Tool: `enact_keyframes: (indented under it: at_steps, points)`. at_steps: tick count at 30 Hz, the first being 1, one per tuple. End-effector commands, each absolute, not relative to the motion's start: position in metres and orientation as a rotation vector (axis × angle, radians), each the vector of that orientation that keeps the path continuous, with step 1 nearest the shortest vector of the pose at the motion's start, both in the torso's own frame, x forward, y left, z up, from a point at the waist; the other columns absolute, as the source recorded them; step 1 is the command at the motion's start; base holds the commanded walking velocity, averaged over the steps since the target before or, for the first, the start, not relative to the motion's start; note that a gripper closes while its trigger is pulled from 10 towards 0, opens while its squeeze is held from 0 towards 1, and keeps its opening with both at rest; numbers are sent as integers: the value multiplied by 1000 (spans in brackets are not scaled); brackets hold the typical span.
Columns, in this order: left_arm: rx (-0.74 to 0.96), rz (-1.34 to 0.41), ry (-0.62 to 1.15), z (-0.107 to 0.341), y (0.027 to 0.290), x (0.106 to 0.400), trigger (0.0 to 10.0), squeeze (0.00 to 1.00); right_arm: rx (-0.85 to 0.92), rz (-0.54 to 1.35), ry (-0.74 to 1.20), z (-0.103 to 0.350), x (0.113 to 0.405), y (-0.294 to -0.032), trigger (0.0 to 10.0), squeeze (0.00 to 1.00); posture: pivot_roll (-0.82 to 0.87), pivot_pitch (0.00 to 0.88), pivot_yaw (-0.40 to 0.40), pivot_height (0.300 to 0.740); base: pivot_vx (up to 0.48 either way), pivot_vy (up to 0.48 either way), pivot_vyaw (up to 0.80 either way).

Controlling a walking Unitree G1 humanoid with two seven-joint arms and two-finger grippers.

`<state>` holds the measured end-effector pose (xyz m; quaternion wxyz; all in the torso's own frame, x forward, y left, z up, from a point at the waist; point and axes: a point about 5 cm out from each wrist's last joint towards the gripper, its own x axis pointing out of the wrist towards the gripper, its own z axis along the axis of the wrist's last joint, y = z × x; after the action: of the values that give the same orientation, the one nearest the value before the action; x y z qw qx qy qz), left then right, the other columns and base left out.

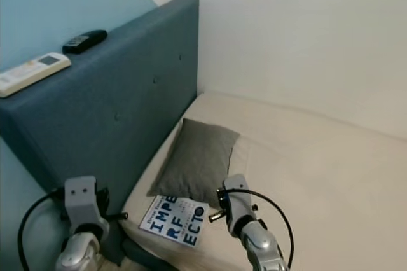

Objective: Clean up the room

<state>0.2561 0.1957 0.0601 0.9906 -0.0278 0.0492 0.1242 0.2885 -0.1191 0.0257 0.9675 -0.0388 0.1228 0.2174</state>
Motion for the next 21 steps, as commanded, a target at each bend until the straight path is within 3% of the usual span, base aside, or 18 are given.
enact_keyframes:
  at_steps: [1,11,18,21]
  points:
    - [-63,257,131,54,195,253,10000,0,-71,441,275,21,284,-120,10000,0,-3,84,-99,740,0,0,0]
    - [-44,234,127,55,195,256,10000,0,-79,401,269,21,286,-124,10000,0,-8,80,-93,740,0,0,0]
    - [-40,211,113,57,192,258,10000,0,-81,387,265,21,287,-126,10000,0,-11,81,-88,740,0,459,0]
    - [-35,196,99,59,189,260,10000,0,-78,381,256,22,287,-127,10000,0,-12,79,-80,740,0,0,0]
